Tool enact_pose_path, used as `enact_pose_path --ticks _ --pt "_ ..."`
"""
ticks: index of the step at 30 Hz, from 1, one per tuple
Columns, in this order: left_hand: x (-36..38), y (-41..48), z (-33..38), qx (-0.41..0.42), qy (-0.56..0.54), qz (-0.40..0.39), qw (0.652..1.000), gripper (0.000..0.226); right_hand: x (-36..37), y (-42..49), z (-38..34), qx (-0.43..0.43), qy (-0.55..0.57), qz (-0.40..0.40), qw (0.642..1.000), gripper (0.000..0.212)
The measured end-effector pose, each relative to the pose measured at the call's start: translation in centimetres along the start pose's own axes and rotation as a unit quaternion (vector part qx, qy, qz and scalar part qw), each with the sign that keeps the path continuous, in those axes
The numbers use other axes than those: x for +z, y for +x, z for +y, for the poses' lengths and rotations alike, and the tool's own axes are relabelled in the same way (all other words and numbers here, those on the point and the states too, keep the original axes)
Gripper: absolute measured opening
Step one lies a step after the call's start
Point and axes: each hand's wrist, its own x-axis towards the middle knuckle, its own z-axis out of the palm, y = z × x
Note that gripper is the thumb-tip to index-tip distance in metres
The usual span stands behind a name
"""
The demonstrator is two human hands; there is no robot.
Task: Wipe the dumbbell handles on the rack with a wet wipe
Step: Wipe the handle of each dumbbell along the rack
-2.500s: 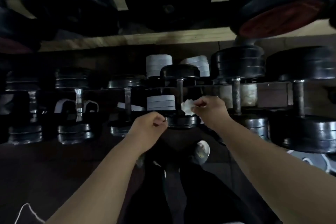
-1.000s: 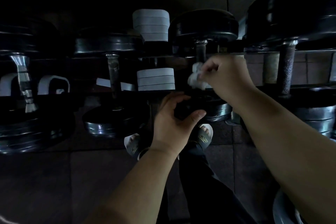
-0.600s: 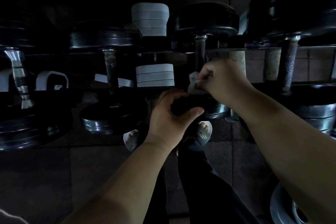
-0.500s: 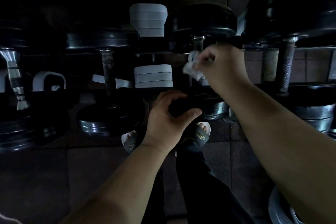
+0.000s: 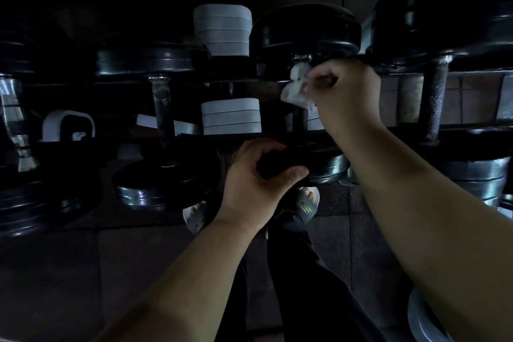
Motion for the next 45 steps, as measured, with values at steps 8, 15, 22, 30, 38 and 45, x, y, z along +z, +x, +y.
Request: enact_pose_path --ticks 8,15,22,30,38,45 --pt "0.0 0.2 -0.1 -0.008 -0.012 -0.003 1.000 0.037 -1.1 -2.3 2.9 0.084 0.001 -0.140 0.987 0.012" --pt "-0.1 0.0 0.0 -0.008 0.013 -0.007 1.000 0.038 -0.6 0.5 1.6 0.060 0.121 -0.054 0.989 0.017" --pt "0.1 -0.2 0.2 -0.011 -0.001 0.000 1.000 0.041 -0.3 -1.8 1.1 -0.009 0.019 -0.097 0.995 0.013" --pt "0.1 -0.4 0.3 -0.016 0.000 0.008 1.000 0.039 0.8 0.7 -0.4 -0.098 -0.058 -0.046 0.992 0.008" --pt "-0.2 -0.3 0.7 -0.029 0.000 0.000 1.000 0.038 0.0 -3.3 0.3 -0.062 -0.090 -0.161 0.981 0.005" --pt "-4.1 -0.2 3.0 -0.049 0.067 -0.027 0.996 0.042 0.7 -4.3 -4.9 -0.083 0.051 -0.110 0.989 0.009"
